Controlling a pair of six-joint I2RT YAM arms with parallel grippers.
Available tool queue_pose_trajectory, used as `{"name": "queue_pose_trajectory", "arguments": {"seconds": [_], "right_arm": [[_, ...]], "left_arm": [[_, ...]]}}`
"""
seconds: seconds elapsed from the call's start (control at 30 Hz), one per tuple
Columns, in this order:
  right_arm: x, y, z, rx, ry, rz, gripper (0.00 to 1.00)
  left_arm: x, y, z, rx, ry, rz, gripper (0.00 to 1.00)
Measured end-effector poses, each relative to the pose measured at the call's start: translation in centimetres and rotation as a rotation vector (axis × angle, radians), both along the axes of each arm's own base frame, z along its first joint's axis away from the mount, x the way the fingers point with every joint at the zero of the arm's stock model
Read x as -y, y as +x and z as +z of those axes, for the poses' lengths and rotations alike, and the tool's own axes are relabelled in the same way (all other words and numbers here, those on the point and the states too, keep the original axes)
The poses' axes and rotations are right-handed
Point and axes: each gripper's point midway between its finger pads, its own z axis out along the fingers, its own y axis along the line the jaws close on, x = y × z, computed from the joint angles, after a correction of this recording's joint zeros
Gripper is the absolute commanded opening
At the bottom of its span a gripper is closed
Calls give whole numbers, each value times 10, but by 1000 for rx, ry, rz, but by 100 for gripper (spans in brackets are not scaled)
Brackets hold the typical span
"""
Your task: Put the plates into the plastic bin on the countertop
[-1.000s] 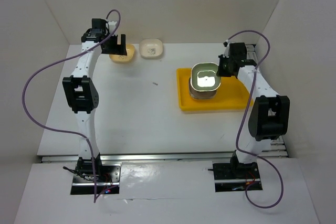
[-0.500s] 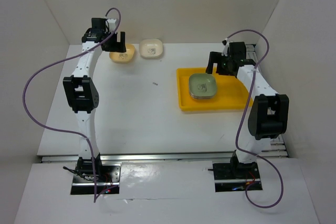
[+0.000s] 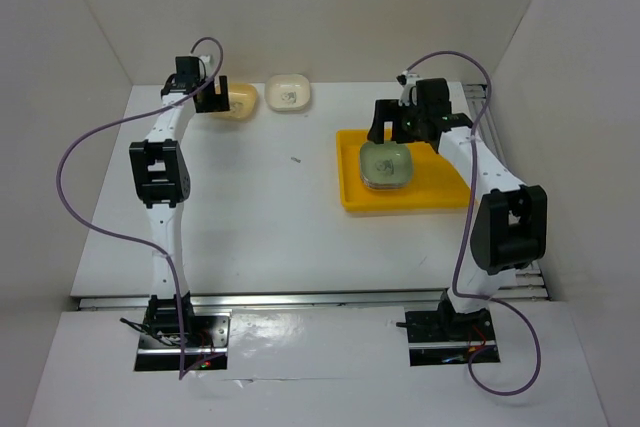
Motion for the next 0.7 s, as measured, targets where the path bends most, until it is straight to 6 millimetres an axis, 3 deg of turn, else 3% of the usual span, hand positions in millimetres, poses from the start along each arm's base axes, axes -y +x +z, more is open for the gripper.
{"name": "queue_pose_trajectory", "arguments": {"seconds": [0.2, 0.33, 0.47, 0.5, 0.6, 0.63, 0.7], "right_arm": [[-6, -3, 1, 2, -12, 6, 100], [-14, -7, 3, -7, -22, 20, 100], [-21, -3, 16, 3, -25, 33, 100], [-23, 1, 20, 11, -25, 35, 100], [-31, 10, 29, 33, -21, 49, 100], [-36, 11, 30, 35, -20, 58, 100], [-53, 13, 30, 38, -19, 90, 100]], "left_arm": [[-13, 10, -12, 20, 1, 56, 96], [-16, 13, -28, 11, -3, 68, 83], [-19, 12, -41, -4, -21, 84, 53], [-19, 12, -42, -4, -27, 86, 38], [-21, 12, -40, 12, -67, 89, 5], [-21, 10, -33, 22, -88, 92, 0], [-24, -2, -17, 22, -82, 85, 0]]}}
